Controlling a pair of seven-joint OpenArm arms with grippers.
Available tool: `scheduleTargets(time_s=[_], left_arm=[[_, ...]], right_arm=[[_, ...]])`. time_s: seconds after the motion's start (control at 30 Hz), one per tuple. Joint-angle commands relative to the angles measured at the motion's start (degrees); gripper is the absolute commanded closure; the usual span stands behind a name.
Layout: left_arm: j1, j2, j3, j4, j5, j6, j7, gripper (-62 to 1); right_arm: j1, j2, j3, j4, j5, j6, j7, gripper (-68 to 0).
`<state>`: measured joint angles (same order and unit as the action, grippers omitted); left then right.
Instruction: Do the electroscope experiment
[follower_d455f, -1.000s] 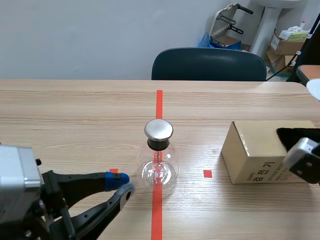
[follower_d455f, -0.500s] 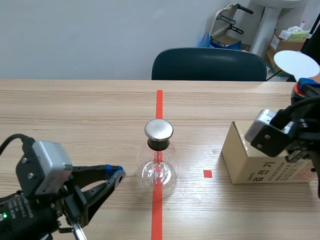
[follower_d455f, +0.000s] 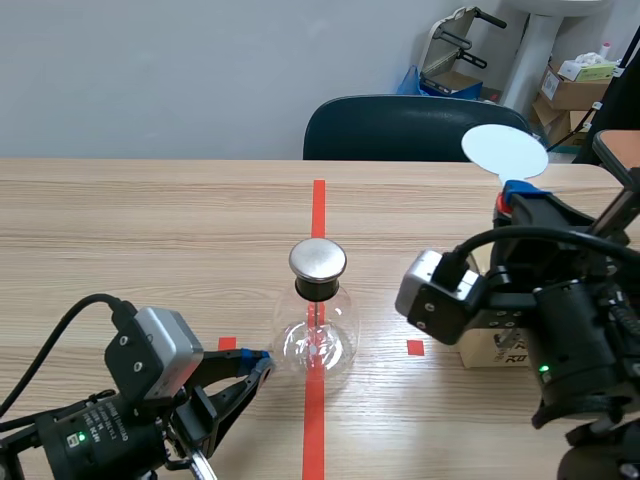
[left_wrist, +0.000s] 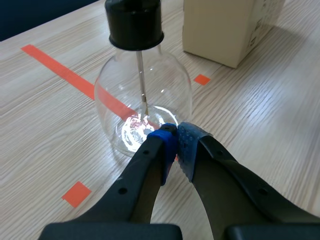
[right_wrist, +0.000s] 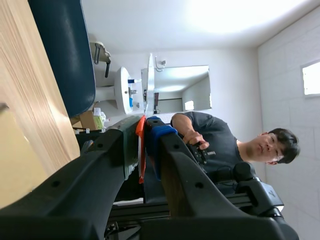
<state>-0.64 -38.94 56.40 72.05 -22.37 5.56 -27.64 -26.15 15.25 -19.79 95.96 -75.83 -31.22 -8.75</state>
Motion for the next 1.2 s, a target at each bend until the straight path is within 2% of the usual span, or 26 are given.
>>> scheduleTargets(time_s=[0.0,0.07,0.37,0.63,1.17], left_arm=[[-0.90,0.31,0.13,0.17,-1.27,-0.09,-1.07,-2.7],[-1.73,0.85,0.39,-1.20,-2.34,-0.09,-1.11,-2.7],[-3.34,3.56,0.50,-7.41,-2.27,-0.11,-2.93,-2.7],[-3.32,4.66,0.50,-11.30,-2.29,-0.13,-4.07,-2.7],[-3.30,4.66,0.48,-12.11,-2.29,-0.11,-4.20,-2.7]], right_arm=[[1.25,1.53,-1.22,0.94,-1.11,-0.83,-1.84,-1.3],[1.57,1.92,-3.32,0.94,-2.01,-0.83,-3.65,-1.3],[1.55,1.88,-7.30,-2.19,-4.98,-0.42,-6.45,-1.3],[1.55,1.88,-7.28,-5.79,-5.20,-0.44,-6.36,-1.3],[1.22,1.86,-7.28,-6.03,-5.20,-0.44,-5.25,-1.3]])
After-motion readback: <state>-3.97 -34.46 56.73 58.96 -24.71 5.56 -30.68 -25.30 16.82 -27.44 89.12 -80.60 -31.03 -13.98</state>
